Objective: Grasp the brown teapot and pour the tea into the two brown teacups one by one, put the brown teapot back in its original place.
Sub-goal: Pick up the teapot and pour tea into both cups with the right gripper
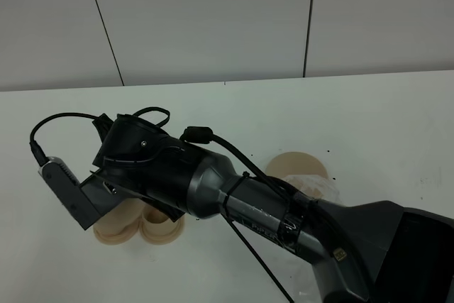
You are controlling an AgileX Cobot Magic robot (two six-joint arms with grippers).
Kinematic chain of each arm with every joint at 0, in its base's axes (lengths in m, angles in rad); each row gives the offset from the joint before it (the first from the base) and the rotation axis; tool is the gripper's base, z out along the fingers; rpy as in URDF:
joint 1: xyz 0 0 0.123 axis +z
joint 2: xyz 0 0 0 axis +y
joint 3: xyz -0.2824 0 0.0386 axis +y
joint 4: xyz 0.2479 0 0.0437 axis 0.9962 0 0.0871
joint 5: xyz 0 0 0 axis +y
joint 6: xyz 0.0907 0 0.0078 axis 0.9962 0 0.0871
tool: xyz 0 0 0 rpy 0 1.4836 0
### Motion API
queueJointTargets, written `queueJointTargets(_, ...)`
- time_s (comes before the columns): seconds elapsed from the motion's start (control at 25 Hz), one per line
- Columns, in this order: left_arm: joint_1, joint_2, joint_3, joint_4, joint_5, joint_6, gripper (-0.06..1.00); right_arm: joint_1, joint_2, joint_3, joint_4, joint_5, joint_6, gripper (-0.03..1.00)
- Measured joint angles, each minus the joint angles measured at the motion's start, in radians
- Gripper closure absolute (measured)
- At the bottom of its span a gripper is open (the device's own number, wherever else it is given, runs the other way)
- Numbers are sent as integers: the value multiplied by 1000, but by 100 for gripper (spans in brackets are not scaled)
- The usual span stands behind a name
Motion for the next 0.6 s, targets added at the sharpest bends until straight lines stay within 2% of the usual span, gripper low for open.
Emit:
queueJointTargets(0.36, 0, 0, 0, 0, 0, 0, 69, -18, -15, -74, 113, 126, 33, 87)
queueJointTargets(0.6, 0, 0, 0, 0, 0, 0, 69, -40, -15, -75, 140, 213, 126, 87)
